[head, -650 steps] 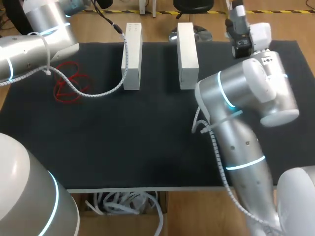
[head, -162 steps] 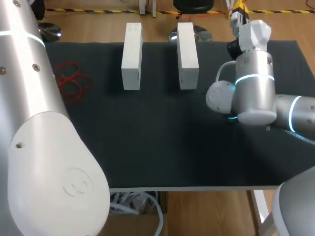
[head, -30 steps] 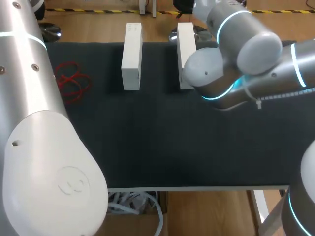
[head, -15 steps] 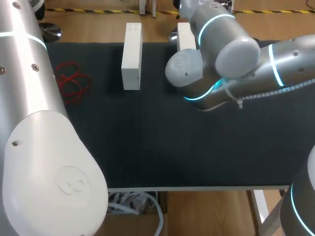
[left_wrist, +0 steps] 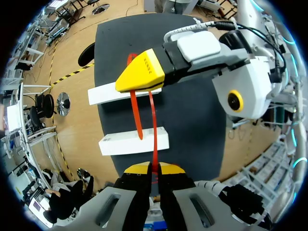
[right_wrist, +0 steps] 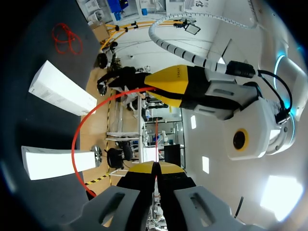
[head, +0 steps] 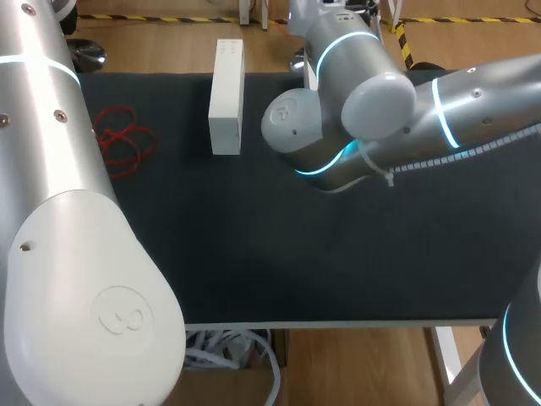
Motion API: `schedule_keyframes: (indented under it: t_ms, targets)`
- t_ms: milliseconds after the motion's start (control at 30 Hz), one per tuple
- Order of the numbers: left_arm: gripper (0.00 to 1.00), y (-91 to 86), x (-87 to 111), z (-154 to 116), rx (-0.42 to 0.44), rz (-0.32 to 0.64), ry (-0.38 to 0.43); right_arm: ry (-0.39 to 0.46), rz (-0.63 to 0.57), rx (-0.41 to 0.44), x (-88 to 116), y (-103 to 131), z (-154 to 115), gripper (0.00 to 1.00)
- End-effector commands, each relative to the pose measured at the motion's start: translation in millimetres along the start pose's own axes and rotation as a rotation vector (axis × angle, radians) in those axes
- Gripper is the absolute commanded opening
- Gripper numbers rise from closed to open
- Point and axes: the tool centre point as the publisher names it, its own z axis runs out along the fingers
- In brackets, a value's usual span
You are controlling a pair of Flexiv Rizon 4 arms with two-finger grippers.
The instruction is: Grab the tape and strap the tape.
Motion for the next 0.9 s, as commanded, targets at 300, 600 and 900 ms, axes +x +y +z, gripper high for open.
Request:
schedule_keyframes:
  t_ms: [300,600,900]
  targets:
    - [0.00,-1.3,-3.0,-3,-0.005,-0.001,0.009,0.022,0.003,-0.027,6,27,8,0.00]
    - [0.00,-1.3,-3.0,-3,-0.005,-0.001,0.009,0.013,0.006,-0.055,2,36,8,0.00]
    - [0.00,-1.3,-3.0,-3,-0.005,-0.001,0.009,-0.001,0.006,-0.063,1,35,2,0.00]
